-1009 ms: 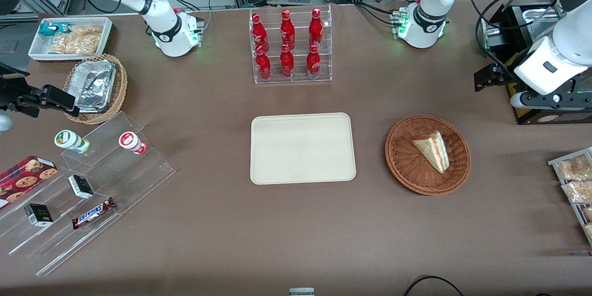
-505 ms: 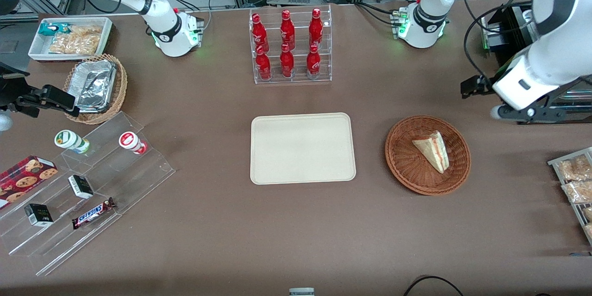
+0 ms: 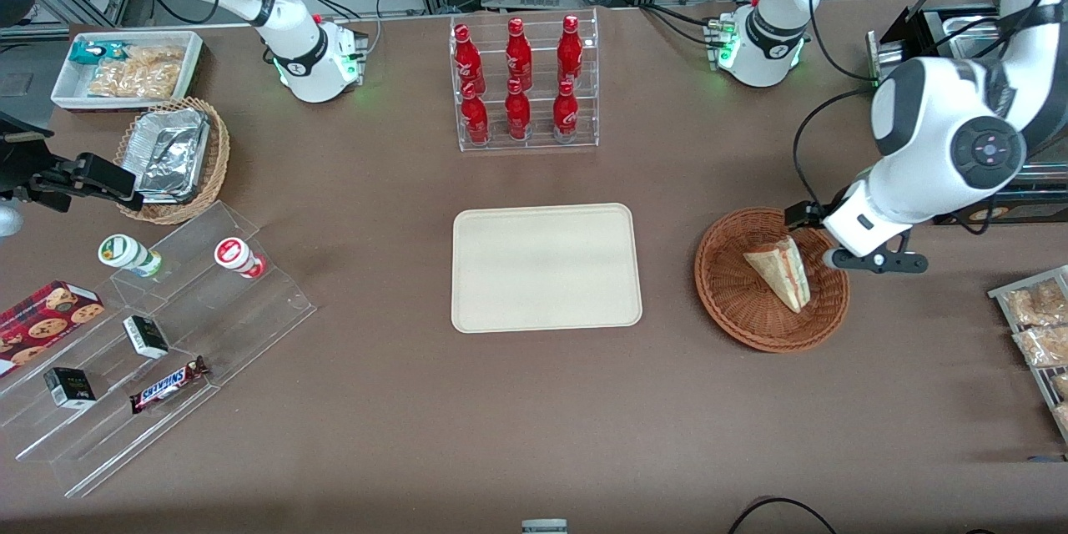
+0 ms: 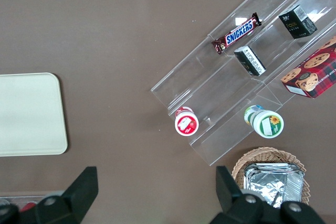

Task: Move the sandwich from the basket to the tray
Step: 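Move the left gripper over the sandwich in the wicker basket, then lower the left gripper and close it on the wrapped sandwich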

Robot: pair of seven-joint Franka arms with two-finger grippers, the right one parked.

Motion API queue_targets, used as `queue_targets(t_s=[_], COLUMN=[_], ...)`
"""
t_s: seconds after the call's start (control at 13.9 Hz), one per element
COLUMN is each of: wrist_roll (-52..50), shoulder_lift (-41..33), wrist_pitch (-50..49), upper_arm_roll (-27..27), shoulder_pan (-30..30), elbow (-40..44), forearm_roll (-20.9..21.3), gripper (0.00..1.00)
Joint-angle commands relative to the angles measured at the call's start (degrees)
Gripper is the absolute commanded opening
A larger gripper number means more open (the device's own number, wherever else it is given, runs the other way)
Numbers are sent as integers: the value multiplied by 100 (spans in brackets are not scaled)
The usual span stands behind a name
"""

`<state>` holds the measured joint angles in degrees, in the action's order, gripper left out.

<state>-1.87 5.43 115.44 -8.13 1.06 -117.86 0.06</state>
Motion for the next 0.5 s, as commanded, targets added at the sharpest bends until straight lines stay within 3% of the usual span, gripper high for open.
queue_targets(t_s=[0.0,0.14,0.43], wrist_roll=[90,-162,-2796], shoulder_lift=[-174,-140,45], wrist_pitch=[1090,1568,1875], upper_arm_roll=[-5,4,13], shoulder_pan=[34,60,26], elbow=[-858,-1133,-1169], forearm_roll=[38,3,11], gripper=[100,100,100])
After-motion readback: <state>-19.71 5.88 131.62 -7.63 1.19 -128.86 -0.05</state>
